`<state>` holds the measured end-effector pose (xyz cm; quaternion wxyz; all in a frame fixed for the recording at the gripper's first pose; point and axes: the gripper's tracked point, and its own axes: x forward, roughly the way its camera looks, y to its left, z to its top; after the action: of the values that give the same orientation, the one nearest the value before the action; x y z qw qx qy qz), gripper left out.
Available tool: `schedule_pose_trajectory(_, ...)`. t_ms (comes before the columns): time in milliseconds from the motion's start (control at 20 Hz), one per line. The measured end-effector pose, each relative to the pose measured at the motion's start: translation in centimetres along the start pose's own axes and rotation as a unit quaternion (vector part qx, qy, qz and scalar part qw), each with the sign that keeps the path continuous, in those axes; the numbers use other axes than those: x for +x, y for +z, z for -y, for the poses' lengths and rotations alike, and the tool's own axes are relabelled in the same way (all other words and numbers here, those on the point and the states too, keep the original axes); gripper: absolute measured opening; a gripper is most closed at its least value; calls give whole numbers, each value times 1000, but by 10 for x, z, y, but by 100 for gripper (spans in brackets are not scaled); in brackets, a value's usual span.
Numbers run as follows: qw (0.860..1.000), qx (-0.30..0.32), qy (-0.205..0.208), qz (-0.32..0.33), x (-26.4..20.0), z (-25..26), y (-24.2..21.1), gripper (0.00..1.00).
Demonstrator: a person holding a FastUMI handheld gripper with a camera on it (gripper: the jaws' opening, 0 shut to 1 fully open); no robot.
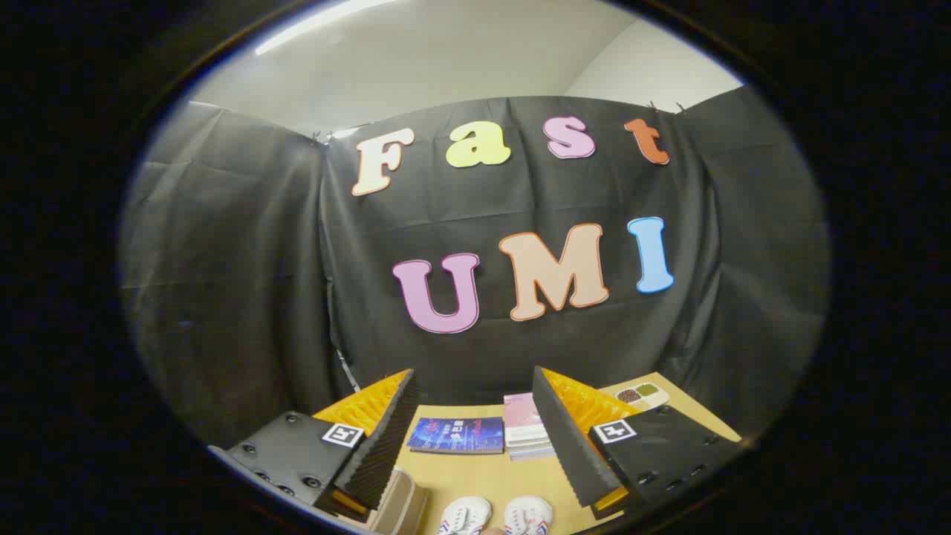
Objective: Open the storage box then place both shoes into the box .Put the left shoe in first, then the right shoe, with the right side of both shoes facing outward in a uniform manner.
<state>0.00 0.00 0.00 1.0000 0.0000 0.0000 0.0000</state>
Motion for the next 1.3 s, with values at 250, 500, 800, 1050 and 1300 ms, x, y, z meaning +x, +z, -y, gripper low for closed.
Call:
schedule_pose_trajectory(250,1000,14,-3,22,19,9,9,96)
schedule_pose_trajectory(500,1000,14,-6,-13,30,16,-16,96)
schedule_pose_trajectory(800,999,13,18,-37,30,3,-39,96)
schedule_pose_trajectory(1050,991,53,66,-100,30,-16,-84,96)
schedule_pose_trajectory(1300,951,190,142,-200,23,-45,-154,96)
